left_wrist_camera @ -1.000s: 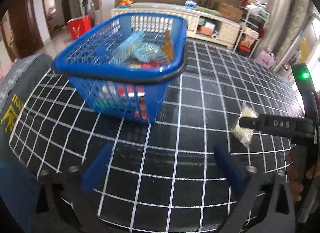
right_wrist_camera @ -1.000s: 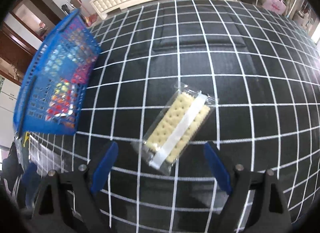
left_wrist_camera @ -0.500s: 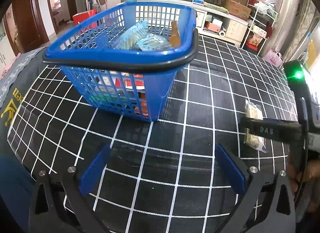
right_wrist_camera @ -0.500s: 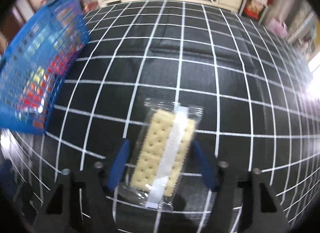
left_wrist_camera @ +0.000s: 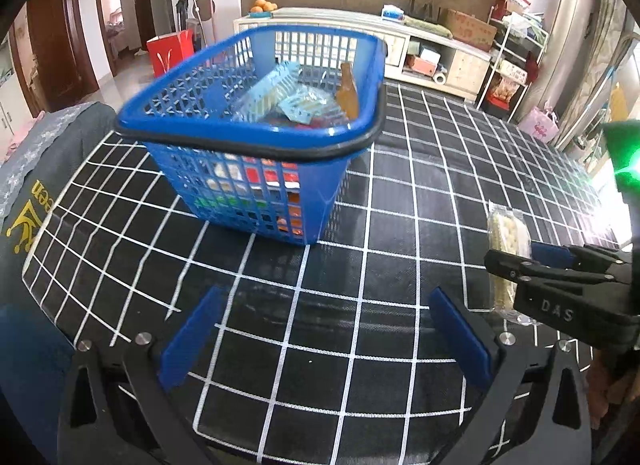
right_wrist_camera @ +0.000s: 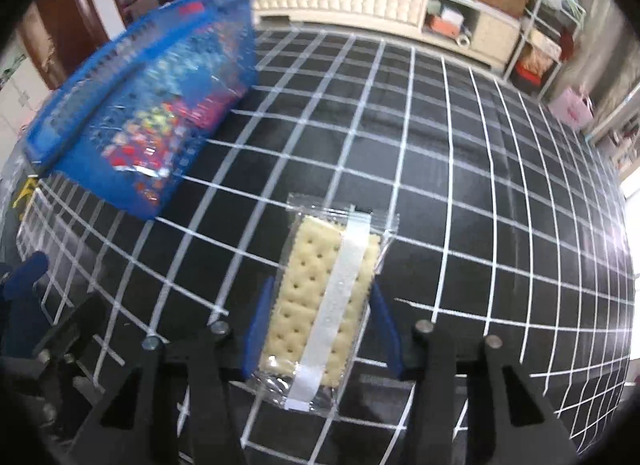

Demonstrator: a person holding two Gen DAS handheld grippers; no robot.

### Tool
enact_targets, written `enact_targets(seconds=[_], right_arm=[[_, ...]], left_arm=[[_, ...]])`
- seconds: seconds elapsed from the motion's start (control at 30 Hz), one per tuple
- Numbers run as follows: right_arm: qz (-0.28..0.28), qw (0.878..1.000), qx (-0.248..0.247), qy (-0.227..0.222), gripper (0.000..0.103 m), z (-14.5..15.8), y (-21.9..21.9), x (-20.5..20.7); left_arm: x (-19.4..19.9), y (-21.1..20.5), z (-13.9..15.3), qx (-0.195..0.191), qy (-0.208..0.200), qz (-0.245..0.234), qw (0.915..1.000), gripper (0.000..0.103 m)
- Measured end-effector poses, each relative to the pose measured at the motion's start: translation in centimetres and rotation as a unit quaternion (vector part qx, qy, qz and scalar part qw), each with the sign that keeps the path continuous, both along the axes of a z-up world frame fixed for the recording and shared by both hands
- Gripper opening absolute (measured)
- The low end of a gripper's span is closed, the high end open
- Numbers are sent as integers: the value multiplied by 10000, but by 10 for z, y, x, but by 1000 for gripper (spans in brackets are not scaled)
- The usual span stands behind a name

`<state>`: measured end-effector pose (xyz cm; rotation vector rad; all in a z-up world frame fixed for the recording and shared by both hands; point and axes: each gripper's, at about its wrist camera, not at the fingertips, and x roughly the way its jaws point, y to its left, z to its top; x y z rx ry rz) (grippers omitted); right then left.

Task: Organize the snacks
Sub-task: 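Carry the cracker pack over the basket and release it with the right tool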

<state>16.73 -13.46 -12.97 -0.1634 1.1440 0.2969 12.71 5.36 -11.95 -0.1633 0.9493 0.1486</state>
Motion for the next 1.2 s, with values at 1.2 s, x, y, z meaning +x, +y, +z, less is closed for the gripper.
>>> enact_targets(seconds=[1.2], right_arm=[[1123,9857,561,-1121,53,140,154,39]], left_arm=[[53,148,116,418,-765,-236,9959,103]])
